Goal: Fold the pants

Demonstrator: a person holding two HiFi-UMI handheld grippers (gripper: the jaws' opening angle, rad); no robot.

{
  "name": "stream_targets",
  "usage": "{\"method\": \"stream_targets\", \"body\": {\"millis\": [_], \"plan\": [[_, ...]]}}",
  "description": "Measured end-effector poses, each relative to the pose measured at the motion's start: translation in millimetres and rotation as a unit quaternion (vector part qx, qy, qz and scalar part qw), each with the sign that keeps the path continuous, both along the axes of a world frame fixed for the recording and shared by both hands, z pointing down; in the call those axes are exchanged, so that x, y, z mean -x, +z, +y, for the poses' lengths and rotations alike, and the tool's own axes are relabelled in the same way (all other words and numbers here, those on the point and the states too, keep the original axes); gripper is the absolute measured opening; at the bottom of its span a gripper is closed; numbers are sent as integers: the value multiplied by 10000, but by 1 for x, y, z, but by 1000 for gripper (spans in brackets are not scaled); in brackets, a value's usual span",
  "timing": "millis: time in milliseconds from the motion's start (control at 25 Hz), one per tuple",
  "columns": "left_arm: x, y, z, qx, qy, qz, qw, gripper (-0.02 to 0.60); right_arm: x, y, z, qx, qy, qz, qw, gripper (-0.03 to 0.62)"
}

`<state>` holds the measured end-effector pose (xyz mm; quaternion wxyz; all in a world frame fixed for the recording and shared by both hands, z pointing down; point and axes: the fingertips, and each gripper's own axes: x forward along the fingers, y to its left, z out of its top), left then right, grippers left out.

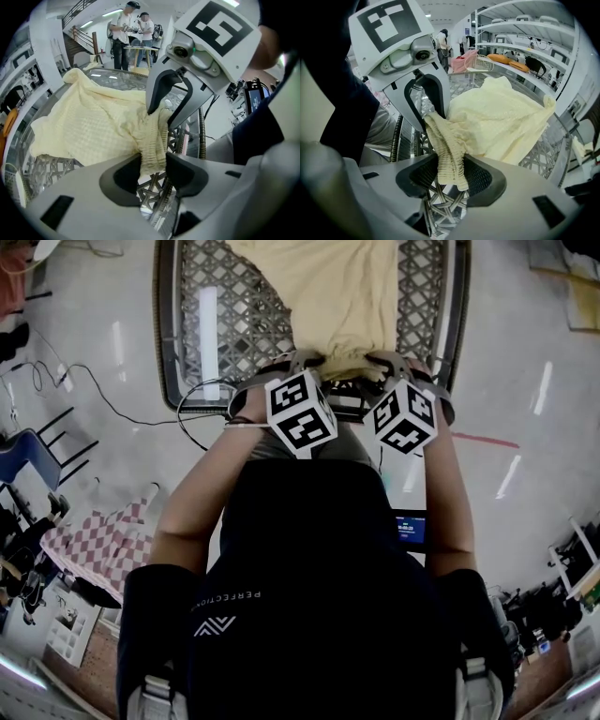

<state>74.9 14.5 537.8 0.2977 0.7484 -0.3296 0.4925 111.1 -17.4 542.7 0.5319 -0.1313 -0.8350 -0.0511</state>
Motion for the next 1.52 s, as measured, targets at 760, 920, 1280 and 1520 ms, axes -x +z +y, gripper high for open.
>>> {"method": "stream_targets", "body": {"millis": [760,920,1280,1520], "plan": [[-1,-41,-3,936,-1128,1445,9786,103,-10,-34,3,216,10,75,9997,60],[0,-49,-2,917,-1209,1489,9771,100,-9,-34,10,210,76,43,9997,68],[4,-75,-3,876,-1401,1479,9751,99,0,-38,17,-251,249,-237,9991,187],[8,-90,-3,741,-1401,1636,9737,99,11,-44,17,-711,284,-201,9969,125]]}}
